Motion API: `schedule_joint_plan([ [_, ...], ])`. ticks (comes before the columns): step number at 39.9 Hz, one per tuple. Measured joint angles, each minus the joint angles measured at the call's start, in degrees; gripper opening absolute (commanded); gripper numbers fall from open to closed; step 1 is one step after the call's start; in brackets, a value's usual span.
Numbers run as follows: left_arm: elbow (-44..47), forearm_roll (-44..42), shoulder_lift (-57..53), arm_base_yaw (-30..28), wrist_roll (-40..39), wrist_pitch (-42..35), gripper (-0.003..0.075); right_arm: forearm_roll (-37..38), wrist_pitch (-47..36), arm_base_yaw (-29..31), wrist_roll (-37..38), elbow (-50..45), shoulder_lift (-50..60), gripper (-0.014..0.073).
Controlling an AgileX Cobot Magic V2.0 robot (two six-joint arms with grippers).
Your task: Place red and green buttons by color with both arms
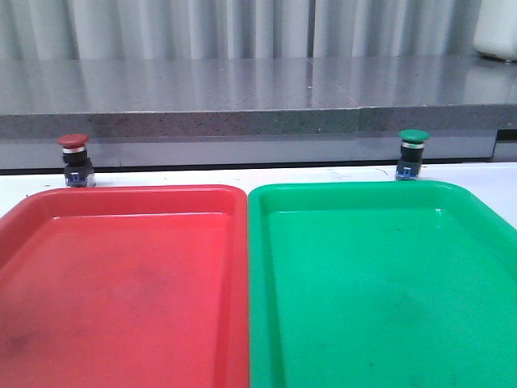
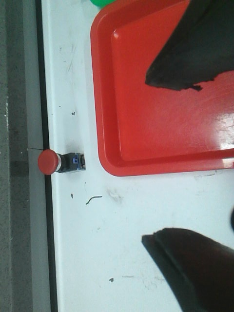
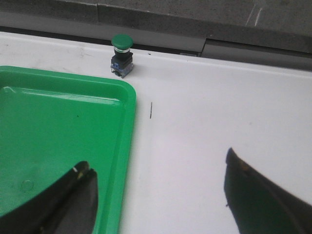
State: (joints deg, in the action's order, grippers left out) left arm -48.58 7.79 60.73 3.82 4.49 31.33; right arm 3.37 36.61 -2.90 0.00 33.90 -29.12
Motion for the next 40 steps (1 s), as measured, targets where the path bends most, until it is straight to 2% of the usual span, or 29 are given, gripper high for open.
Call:
schedule_joint_plan([
  [25, -24.2, 0.1, 37.8, 0.4, 0.0, -0.8, 0.0566, 0.0, 0.1, 0.0, 0.0, 0.0, 0.0, 0.0559],
  [40, -38.3, 0.1, 54.9, 0.4, 0.0, -1.6, 0.0566, 0.0, 0.1, 0.0, 0.0, 0.0, 0.0, 0.0559],
])
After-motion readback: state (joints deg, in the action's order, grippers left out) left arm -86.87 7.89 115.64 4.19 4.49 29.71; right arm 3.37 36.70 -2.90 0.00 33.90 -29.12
